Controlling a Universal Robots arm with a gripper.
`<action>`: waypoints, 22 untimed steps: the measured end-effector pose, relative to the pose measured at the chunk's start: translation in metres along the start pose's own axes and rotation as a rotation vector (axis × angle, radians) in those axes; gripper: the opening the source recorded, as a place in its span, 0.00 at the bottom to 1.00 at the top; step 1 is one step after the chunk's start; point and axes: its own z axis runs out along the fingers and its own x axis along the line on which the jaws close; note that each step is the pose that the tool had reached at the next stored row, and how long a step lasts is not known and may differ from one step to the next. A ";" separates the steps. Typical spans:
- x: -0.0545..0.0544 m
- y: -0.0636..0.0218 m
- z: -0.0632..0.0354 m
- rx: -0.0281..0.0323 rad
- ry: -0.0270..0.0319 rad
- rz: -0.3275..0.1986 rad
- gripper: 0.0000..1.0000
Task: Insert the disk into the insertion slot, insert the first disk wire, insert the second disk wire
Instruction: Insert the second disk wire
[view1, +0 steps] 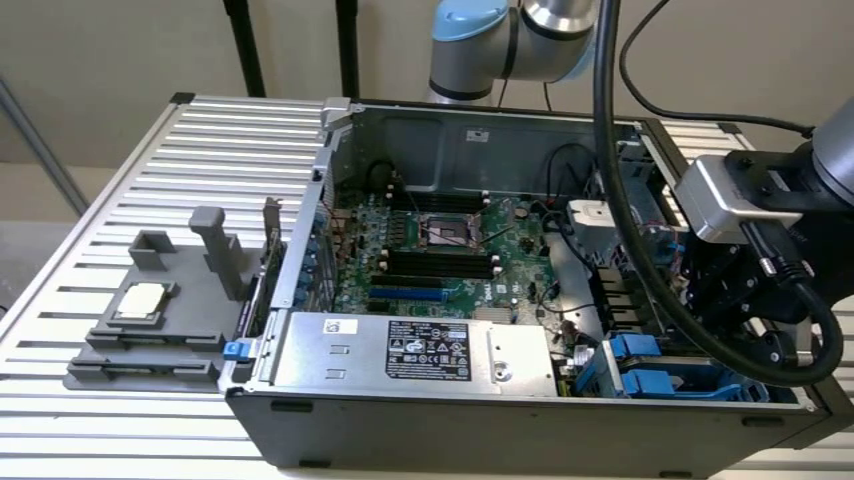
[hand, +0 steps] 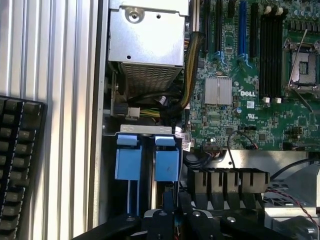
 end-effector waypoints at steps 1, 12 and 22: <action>0.000 -0.0001 0.0001 0.0000 0.0001 0.000 0.16; 0.003 -0.0002 0.0034 -0.0002 0.0001 -0.001 0.16; 0.003 -0.0002 0.0036 -0.0002 -0.0004 -0.001 0.16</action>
